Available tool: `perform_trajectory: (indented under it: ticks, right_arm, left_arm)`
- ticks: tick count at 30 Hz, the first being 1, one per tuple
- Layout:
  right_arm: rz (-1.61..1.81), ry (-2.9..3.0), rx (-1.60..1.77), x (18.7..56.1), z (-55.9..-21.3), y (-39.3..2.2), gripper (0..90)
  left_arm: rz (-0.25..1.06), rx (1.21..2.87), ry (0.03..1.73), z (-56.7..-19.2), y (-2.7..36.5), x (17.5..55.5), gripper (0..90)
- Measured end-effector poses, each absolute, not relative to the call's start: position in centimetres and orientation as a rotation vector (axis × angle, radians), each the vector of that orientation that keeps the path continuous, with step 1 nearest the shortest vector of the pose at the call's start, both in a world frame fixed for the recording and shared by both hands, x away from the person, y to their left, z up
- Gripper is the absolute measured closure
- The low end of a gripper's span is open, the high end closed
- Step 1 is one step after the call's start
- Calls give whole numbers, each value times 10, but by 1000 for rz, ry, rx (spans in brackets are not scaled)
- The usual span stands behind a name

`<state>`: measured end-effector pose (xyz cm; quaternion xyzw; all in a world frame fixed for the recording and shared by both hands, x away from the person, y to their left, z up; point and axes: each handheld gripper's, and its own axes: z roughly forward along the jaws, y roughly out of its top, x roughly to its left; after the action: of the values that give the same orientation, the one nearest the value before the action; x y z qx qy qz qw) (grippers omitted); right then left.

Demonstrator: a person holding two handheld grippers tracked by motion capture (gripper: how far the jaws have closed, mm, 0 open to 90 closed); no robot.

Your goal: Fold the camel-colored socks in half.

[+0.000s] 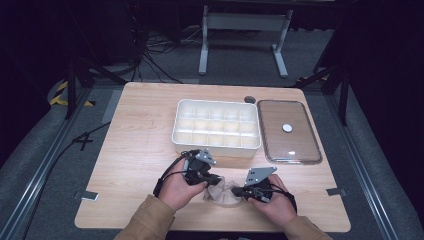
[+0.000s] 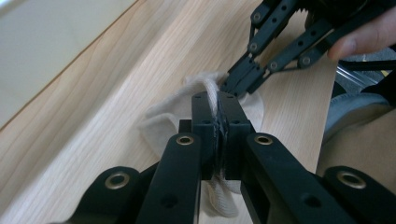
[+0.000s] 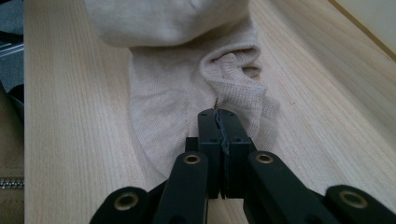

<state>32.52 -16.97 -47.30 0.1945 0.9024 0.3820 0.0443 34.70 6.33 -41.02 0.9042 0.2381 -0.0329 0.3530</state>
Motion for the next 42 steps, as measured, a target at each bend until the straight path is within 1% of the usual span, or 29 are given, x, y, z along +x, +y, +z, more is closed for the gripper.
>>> perform_trajectory:
  ticks: [7, 9, 11, 12, 13, 14, 16, 18, 19, 20, 22, 23, 26, 28, 35, 42]
  right_arm:
    - [1212, 2748, 611, 323, -475, -174, 885]
    - [1214, 2746, 613, 323, -475, -174, 882]
    - [1215, 2746, 607, 323, -475, -175, 873]
    - [1212, 2746, 608, 322, -474, -175, 866]
    - [1210, 2744, 606, 322, -474, -176, 858]
    - [1211, 2746, 604, 322, -473, -176, 854]
    - [1214, 2746, 599, 321, -470, -177, 853]
    - [1210, 2751, 595, 321, -470, -177, 855]
    - [1204, 2752, 587, 321, -471, -178, 858]
    - [1202, 2757, 590, 321, -471, -179, 860]
    - [1182, 2760, 590, 320, -468, -182, 868]
    - [1175, 2755, 583, 321, -465, -185, 873]
    - [1163, 2769, 618, 322, -460, -194, 889]
    - [1158, 2771, 632, 323, -459, -197, 891]
    - [1121, 2806, 645, 324, -467, -196, 891]
    - [1125, 2807, 652, 326, -472, -193, 891]
  left_arm:
    - [-147, 2358, 610, -430, 43, 351, 868]
    - [-166, 2351, 603, -431, 41, 351, 839]
    - [-168, 2330, 612, -429, 42, 350, 777]
    - [-174, 2307, 618, -427, 43, 350, 722]
    - [-167, 2283, 629, -426, 45, 350, 641]
    - [-162, 2265, 627, -424, 47, 350, 583]
    - [-146, 2200, 599, -419, 56, 350, 527]
    - [-149, 2146, 628, -414, 70, 352, 550]
    - [-147, 2148, 637, -413, 75, 354, 573]
    - [-143, 2162, 653, -412, 81, 355, 596]
    - [-147, 2213, 661, -412, 88, 355, 672]
    - [-160, 2249, 652, -414, 89, 354, 713]
    - [-209, 2329, 624, -419, 85, 351, 788]
    - [-225, 2383, 599, -422, 79, 349, 807]
    - [-277, 2440, 550, -431, 70, 345, 844]
    - [-262, 2450, 512, -433, 61, 343, 857]
